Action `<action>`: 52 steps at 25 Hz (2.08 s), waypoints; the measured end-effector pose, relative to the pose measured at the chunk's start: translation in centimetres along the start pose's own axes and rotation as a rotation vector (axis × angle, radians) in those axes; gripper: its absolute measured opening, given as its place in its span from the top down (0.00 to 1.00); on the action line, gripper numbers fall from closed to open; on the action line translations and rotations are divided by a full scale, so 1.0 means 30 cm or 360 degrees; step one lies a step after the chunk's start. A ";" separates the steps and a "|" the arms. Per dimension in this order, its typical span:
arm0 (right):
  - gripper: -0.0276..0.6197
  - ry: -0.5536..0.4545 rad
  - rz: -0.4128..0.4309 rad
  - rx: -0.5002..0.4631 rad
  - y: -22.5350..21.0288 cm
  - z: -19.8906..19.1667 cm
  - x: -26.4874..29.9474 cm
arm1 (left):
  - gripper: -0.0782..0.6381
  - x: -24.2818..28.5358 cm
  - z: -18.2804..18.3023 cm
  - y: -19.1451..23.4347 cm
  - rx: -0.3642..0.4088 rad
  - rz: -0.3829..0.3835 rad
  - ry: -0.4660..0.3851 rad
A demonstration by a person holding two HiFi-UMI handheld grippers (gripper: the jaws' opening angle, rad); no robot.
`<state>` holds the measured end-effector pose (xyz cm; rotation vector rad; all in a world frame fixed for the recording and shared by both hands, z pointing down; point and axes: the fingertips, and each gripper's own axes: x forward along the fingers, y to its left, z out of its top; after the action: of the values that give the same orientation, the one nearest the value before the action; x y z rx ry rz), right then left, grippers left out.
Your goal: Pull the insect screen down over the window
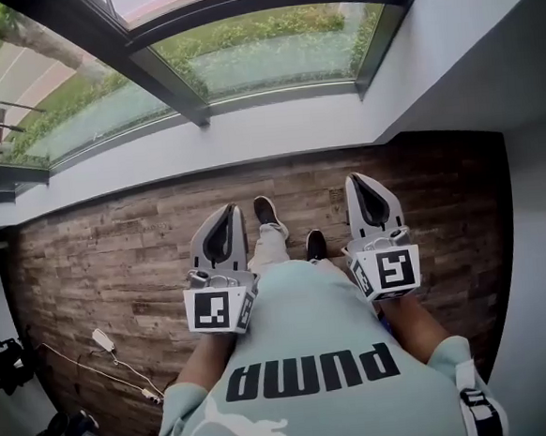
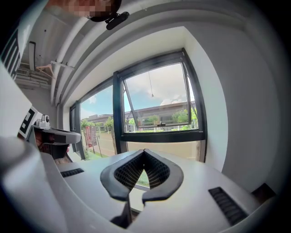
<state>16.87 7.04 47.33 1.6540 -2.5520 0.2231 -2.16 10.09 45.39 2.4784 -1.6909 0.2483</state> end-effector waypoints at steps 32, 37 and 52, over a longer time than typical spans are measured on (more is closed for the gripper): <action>0.95 -0.0116 -0.0189 -0.0417 -0.157 0.521 0.922 | 0.81 0.771 0.453 0.674 0.0040 -0.0229 -0.0142; 0.95 -0.0213 -0.0048 -0.0558 -0.265 0.680 1.053 | 0.71 0.891 0.609 0.682 0.0161 -0.0200 -0.0194; 0.78 -0.0754 -0.0408 -0.1564 -0.504 1.837 1.168 | 0.41 1.047 1.567 0.916 0.1319 0.0236 -0.0282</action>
<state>16.45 -40.05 -0.39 1.6300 -2.0153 -1.3351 -13.60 -37.87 6.38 2.9734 -2.1753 0.9411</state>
